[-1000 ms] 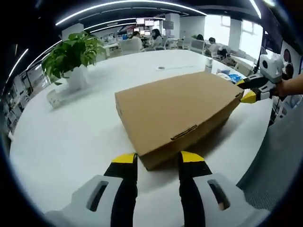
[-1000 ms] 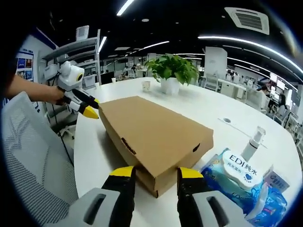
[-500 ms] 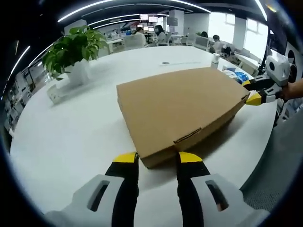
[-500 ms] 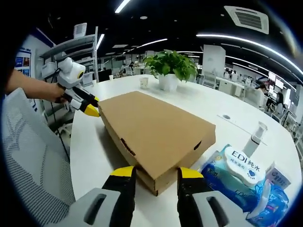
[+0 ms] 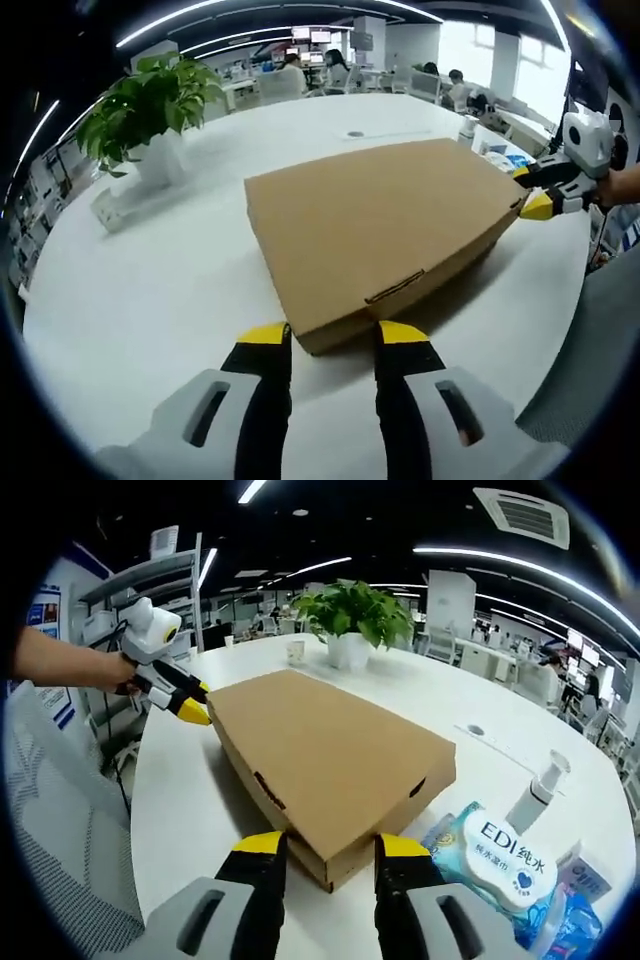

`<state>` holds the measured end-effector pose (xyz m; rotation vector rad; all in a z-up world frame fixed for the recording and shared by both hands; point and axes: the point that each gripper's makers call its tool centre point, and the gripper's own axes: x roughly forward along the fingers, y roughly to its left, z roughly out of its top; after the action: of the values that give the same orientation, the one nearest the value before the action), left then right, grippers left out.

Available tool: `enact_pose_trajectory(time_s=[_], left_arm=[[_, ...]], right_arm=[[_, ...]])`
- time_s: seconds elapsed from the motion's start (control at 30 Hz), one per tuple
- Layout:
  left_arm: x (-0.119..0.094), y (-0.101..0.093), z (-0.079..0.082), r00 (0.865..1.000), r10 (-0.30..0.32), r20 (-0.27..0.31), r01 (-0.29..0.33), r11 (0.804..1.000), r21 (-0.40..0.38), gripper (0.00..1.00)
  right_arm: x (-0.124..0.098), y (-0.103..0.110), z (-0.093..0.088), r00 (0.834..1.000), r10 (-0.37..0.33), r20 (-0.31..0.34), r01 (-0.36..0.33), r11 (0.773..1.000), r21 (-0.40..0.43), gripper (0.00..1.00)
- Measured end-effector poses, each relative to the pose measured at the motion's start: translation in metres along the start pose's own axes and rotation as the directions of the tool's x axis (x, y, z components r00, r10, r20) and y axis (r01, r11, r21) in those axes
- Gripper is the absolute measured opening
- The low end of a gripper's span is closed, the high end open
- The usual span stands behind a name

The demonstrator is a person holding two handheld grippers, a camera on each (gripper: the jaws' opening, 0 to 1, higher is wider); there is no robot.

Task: Operate the shoe box by opening the lid, removing the specified soft item, and placing it in the target area until the item is outside and the box remains undamaged.

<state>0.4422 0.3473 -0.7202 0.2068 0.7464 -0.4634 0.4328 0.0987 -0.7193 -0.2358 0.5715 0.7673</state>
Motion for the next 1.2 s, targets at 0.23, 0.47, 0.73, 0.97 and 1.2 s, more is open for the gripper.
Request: enact_pose_trajectory(time_s=[0.23, 0.47, 0.73, 0.97, 1.2], left_arm=[[0.013, 0.009, 0.012, 1.000, 0.001, 0.002, -0.001, 1.000, 0.000, 0.30], [0.024, 0.016, 0.023, 1.000, -0.002, -0.004, 0.002, 1.000, 0.007, 0.30], [0.032, 0.020, 0.031, 1.000, -0.002, -0.002, 0.002, 1.000, 0.006, 0.30], [0.031, 0.019, 0.031, 1.000, -0.014, 0.005, 0.014, 1.000, -0.021, 0.34], [0.014, 0.008, 0.028, 1.000, 0.007, 0.014, -0.008, 1.000, 0.027, 0.43]], right_arm=[[0.011, -0.012, 0.007, 1.000, -0.016, -0.007, 0.016, 1.000, 0.008, 0.31], [0.019, -0.022, 0.011, 0.999, -0.029, -0.016, 0.029, 0.999, 0.020, 0.31], [0.027, -0.031, 0.013, 0.998, -0.050, -0.036, 0.052, 0.998, 0.031, 0.32], [0.026, -0.032, 0.013, 0.998, -0.050, -0.042, 0.051, 0.998, 0.029, 0.32], [0.003, -0.029, 0.027, 0.996, -0.081, 0.019, 0.081, 0.996, 0.033, 0.35]])
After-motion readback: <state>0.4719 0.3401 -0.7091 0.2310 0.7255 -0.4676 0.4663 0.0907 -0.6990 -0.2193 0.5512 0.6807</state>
